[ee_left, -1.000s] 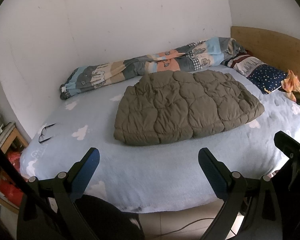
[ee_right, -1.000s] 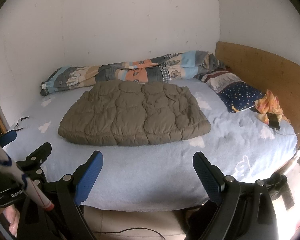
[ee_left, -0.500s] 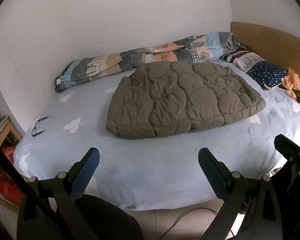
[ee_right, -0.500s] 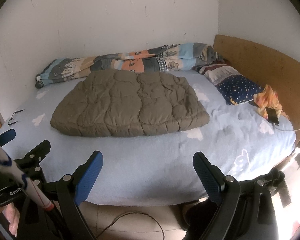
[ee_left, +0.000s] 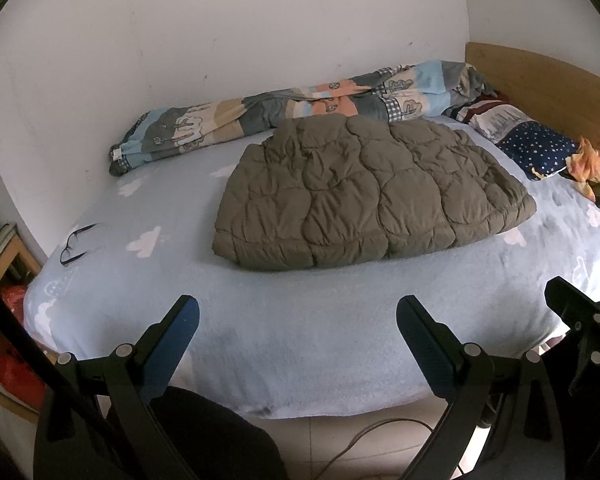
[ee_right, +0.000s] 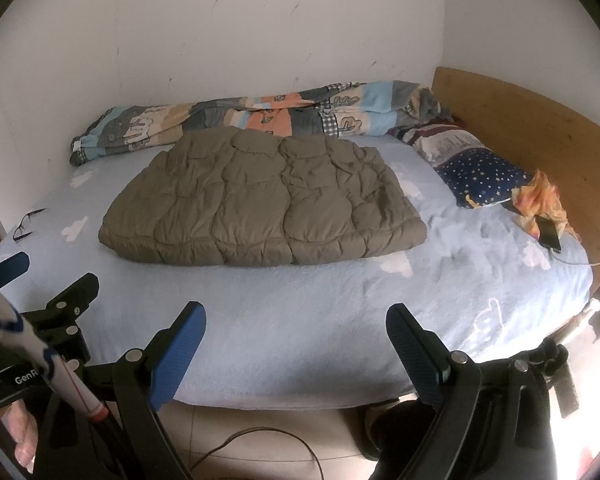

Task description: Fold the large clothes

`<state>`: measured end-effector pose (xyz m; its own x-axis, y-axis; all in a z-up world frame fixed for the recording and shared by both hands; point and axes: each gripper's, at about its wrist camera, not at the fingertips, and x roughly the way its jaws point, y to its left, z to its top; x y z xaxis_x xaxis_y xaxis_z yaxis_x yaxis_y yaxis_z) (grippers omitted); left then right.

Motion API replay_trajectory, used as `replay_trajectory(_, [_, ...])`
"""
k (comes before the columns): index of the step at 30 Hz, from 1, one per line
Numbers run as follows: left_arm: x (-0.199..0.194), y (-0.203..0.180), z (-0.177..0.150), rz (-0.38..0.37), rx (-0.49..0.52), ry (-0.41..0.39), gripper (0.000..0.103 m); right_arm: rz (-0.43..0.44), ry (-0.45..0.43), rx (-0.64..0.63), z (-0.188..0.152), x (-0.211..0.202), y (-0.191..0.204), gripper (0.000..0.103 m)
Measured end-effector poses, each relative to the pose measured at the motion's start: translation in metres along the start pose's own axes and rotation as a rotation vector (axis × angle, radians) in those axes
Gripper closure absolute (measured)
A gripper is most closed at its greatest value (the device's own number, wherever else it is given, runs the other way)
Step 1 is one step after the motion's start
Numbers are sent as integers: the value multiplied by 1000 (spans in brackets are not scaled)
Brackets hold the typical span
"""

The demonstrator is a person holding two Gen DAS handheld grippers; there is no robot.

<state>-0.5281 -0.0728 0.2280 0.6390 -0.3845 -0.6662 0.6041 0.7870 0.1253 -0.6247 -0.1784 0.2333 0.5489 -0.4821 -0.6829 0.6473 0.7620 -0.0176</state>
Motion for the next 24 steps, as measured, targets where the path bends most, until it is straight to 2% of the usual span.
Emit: replay_trajectory(24, [-5,2,1,3,-8,-11,4,0,2,3,0,1,-1,9])
